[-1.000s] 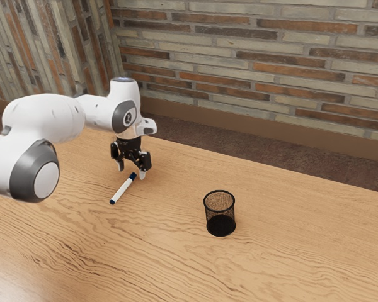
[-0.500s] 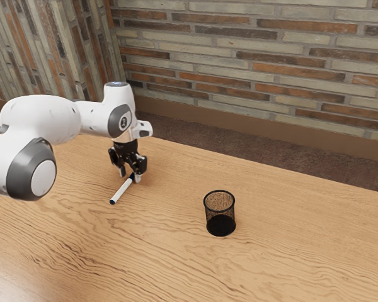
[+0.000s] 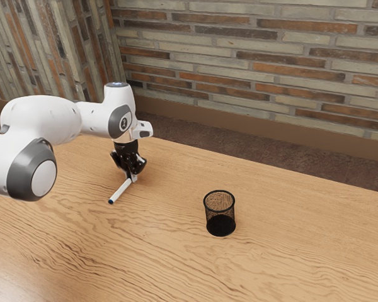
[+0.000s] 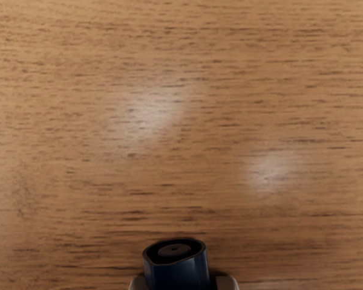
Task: Put the marker into the pen holder.
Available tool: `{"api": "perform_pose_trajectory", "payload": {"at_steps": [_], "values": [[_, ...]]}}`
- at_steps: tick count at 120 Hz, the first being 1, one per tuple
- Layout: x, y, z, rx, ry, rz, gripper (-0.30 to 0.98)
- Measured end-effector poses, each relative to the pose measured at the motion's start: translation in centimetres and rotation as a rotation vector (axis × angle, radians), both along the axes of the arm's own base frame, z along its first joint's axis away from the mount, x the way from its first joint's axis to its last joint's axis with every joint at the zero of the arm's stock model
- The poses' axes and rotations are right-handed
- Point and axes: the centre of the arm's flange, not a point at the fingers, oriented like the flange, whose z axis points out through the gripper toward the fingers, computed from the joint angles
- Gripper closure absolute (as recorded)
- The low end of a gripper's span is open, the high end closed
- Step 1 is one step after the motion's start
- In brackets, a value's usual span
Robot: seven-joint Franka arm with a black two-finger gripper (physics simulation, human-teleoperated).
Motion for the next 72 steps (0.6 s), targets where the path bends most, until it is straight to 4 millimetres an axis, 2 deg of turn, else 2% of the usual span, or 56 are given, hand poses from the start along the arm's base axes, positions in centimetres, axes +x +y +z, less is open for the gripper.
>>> {"api": "perform_pose_trajectory", "payload": {"at_steps": [25,48,62,72], "values": [[0.0,0.0,-0.1,0.011,0.0,0.0,0.79],[0.1,0.0,0.1,0.02,-0.004,0.004,0.79],[0.2,-0.6,2.0,0.022,-0.029,0.001,0.79],[0.2,-1.6,4.4,0.021,-0.057,-0.01,0.79]]}}
